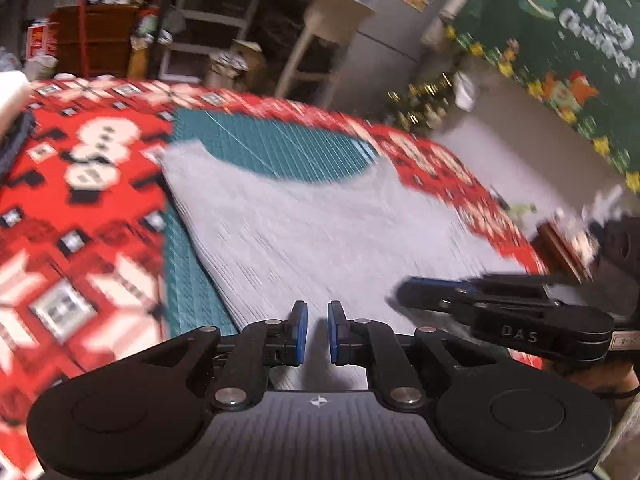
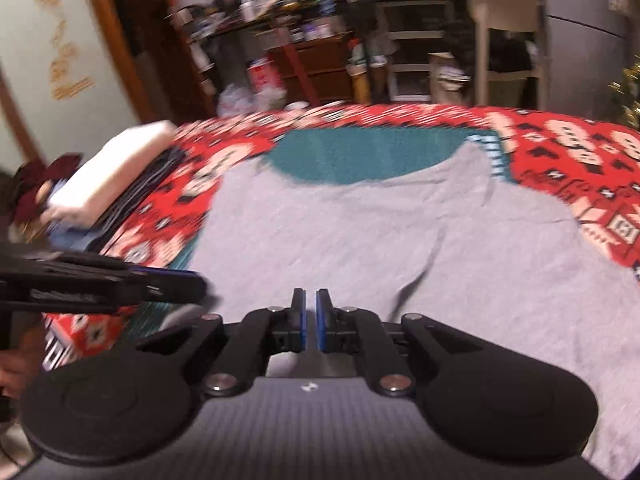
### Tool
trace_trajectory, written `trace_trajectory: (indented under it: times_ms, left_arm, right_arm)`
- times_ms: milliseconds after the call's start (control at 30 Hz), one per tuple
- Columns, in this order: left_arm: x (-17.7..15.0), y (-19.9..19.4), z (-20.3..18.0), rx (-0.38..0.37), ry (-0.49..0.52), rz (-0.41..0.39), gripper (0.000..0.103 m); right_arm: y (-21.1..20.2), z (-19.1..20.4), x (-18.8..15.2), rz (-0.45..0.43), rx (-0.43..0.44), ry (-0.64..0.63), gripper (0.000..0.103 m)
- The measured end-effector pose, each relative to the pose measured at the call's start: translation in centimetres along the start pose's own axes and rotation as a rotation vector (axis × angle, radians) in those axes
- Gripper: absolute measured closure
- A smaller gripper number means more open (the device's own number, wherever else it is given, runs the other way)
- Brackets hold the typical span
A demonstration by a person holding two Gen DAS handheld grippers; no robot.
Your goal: Fold clothes
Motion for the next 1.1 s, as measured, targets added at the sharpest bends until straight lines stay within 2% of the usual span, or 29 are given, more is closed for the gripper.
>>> trace_trajectory:
  times_ms: [233, 367, 500, 633, 733, 767, 833, 933, 967, 1100]
  left_arm:
    - [-1.1, -0.5, 0.6, 0.043, 0.011, 0.000, 0.097]
    - [-0.9, -1.1, 0.4, 0.041, 0.016, -0.008, 0.097]
    - [-0.1, -1.3, -0.3, 0.000, 0.007, -0.039, 0.097]
    - [0.7, 0.3, -0.7, 0.027, 0.014, -0.031, 0.097]
    - [1.0, 1.3, -0.7, 0.046, 0.016, -0.022, 0.097]
    - [0.9, 1.4, -0.4, 0.052, 0.014, -0.017, 0.097]
    - [0.6, 1.2, 0.1, 0.048, 0.004, -0.013, 0.097]
    - [0.4, 0.8, 0.6, 0.038, -0.021, -0.011, 0.097]
    - [0.4, 0.7, 0.7, 0.035, -0.029, -0.012, 0.097]
    - [0.9, 0.3, 0.1, 0.014, -0.037, -0.030, 0.097]
  right_arm:
    - [-2.0, -0.4, -2.2, 0.020, -0.040, 0.000, 0.101]
    - [-3.5, -1.0, -2.5, 0.016, -0.075, 0.011, 0.096]
    - [-3.9, -1.3, -1.1, -0.040, -0.065, 0.027, 0.094]
    - [-1.6, -1.1, 0.7, -0.057, -0.044, 0.000, 0.094]
    - [0.0, -2.2, 0.8, -0.026, -0.087, 0.009, 0.094]
    - [0.0, -2.9, 0.5, -0.022, -0.102, 0.022, 0.100]
    - [-1.0, -4.3, 0.0, -0.046, -0.090, 0.067, 0.101]
    - [-2.3, -5.4, -0.3, -0.051, -0.142, 0.067, 0.099]
    - [-2.6, -5.6, -0.3, -0.055, -0.150, 0.068, 0.095]
    - [-3.5, -4.9, 0.3, -0.095, -0.104, 0.091, 0.093]
Point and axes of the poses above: each gripper's, at about its wrist camera, not at the fingertips, and y roughly the way its jaws point, z to its left, x to its top, the point moved 5 cm from there along y, roughly the way its jaws point, and after that the axes turned 12 degrees about x, right-handed, at the moved point
